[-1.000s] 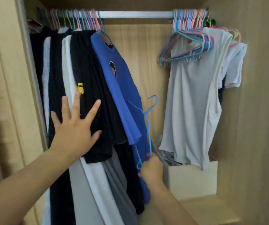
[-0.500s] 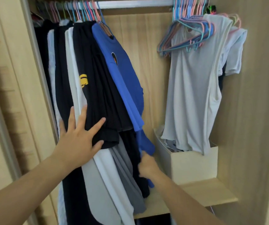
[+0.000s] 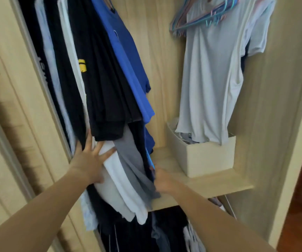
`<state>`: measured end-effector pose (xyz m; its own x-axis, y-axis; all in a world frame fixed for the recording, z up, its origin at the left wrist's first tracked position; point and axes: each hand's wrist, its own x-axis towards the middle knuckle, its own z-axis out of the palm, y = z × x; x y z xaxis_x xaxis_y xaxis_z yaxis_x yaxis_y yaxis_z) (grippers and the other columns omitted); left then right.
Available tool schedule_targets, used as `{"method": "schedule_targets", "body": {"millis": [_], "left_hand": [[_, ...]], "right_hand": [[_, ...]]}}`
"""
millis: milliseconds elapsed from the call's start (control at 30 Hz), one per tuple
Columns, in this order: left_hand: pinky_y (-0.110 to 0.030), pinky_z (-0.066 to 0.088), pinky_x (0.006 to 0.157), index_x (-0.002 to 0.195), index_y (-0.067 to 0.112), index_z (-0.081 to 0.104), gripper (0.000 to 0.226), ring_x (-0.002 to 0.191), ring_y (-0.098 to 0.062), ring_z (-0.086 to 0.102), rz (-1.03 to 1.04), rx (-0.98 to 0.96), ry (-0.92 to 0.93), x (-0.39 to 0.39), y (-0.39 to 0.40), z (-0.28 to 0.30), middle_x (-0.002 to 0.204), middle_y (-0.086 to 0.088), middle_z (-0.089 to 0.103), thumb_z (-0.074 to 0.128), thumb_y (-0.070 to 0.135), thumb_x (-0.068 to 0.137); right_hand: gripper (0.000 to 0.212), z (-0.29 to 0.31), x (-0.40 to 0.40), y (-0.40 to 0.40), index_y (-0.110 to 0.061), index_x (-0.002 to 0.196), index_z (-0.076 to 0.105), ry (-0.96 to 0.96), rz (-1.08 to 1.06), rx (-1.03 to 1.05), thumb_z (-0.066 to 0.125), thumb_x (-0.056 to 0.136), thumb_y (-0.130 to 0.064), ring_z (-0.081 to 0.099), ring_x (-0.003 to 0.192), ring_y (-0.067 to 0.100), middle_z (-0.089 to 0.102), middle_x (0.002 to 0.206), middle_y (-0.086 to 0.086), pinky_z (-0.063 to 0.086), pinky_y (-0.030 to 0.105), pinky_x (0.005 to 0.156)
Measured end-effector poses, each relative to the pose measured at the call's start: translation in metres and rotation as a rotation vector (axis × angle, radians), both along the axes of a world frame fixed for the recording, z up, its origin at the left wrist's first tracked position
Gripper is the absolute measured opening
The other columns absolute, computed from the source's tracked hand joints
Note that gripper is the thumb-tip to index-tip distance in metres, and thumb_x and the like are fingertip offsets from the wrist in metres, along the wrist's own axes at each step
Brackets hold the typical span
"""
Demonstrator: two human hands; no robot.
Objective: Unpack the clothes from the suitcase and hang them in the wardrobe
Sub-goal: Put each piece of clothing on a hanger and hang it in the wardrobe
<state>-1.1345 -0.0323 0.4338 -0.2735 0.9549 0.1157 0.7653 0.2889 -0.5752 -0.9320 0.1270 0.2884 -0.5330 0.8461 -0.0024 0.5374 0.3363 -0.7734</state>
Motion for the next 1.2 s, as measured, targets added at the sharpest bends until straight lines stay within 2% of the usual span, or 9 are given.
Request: {"method": "schedule_targets", "body": {"millis": [133,300,567,633,733,867,933,1000,1200], "left_hand": [[-0.06,0.016,0.12,0.157,0.045,-0.016,0.077,0.133,-0.049,-0.049,0.005,0.02,-0.158,0.011,0.002,-0.081,0.15,-0.006,-0.052,0.037,0.046,0.102],[-0.058,-0.006,0.123,0.158,0.034,-0.019,0.085,0.135,-0.046,-0.048,0.104,-0.077,-0.278,0.03,-0.021,-0.143,0.151,-0.007,-0.051,0.039,0.024,0.097],[-0.045,0.005,0.126,0.161,0.01,0.005,0.074,0.155,-0.034,-0.012,0.274,0.057,-0.691,0.121,-0.051,-0.194,0.167,-0.016,-0.017,0.042,0.022,0.097],[-0.046,0.022,0.122,0.154,0.004,0.027,0.063,0.152,-0.038,0.014,0.28,0.117,-0.773,0.182,-0.049,-0.211,0.164,-0.024,0.014,0.044,0.023,0.097],[-0.04,0.052,0.087,0.111,0.006,0.066,0.024,0.113,-0.037,0.062,0.206,0.11,-0.958,0.305,-0.044,-0.251,0.118,-0.018,0.064,0.051,0.018,0.095],[-0.035,0.055,0.075,0.091,0.006,0.07,0.016,0.084,-0.031,0.07,0.233,-0.199,-1.641,0.516,-0.06,-0.31,0.078,-0.012,0.072,0.056,0.011,0.098],[-0.035,0.053,0.072,0.107,0.013,0.063,0.021,0.085,-0.028,0.069,0.432,-0.333,-2.084,0.621,-0.081,-0.328,0.085,-0.008,0.074,0.049,0.029,0.105],[-0.041,0.053,0.077,0.108,0.017,0.055,0.027,0.089,-0.029,0.069,0.615,-0.478,-2.294,0.709,-0.102,-0.346,0.098,-0.013,0.072,0.041,0.041,0.107],[-0.039,0.057,0.065,0.09,0.015,0.048,0.02,0.057,-0.026,0.063,0.489,-0.794,-1.98,0.859,-0.144,-0.418,0.066,-0.009,0.053,0.04,0.011,0.108]], "right_hand": [[0.037,-0.021,0.055,-0.034,-0.015,0.112,0.056,0.209,-0.162,-0.156,0.038,0.093,0.01,0.047,0.068,0.016,0.047,0.085,0.006,0.043,0.029,0.07],[0.015,-0.027,0.12,-0.074,-0.02,0.078,0.049,0.552,-0.325,-0.665,0.052,0.089,-0.009,0.049,0.079,0.025,0.042,0.09,0.004,0.053,0.036,0.053],[0.026,-0.041,0.267,-0.158,-0.002,0.101,0.056,0.728,-0.267,-0.622,0.04,0.095,0.019,0.067,0.077,0.031,0.058,0.104,0.016,0.059,0.039,0.056],[0.03,-0.052,0.329,-0.184,0.0,0.107,0.058,0.753,-0.266,-0.622,0.043,0.092,0.02,0.07,0.086,0.033,0.062,0.106,0.018,0.06,0.039,0.06],[0.034,-0.075,0.44,-0.231,0.0,0.114,0.061,0.719,-0.271,-0.645,0.051,0.085,0.015,0.07,0.091,0.031,0.068,0.106,0.019,0.06,0.039,0.068],[0.045,-0.124,0.588,-0.304,-0.006,0.112,0.061,0.675,-0.46,-0.766,0.04,0.083,0.021,0.072,0.091,0.024,0.072,0.105,0.012,0.059,0.036,0.064],[0.042,-0.153,0.648,-0.343,-0.006,0.114,0.062,0.706,-0.583,-0.826,0.043,0.086,0.019,0.072,0.099,0.027,0.071,0.11,0.013,0.061,0.037,0.065],[0.043,-0.182,0.694,-0.38,-0.008,0.114,0.065,0.763,-0.717,-0.89,0.044,0.087,0.018,0.071,0.102,0.032,0.071,0.114,0.011,0.061,0.04,0.067],[0.038,-0.259,0.771,-0.462,-0.012,0.127,0.06,0.876,-1.083,-0.975,0.062,0.092,0.003,0.07,0.099,0.017,0.072,0.117,0.008,0.055,0.027,0.081]]}}
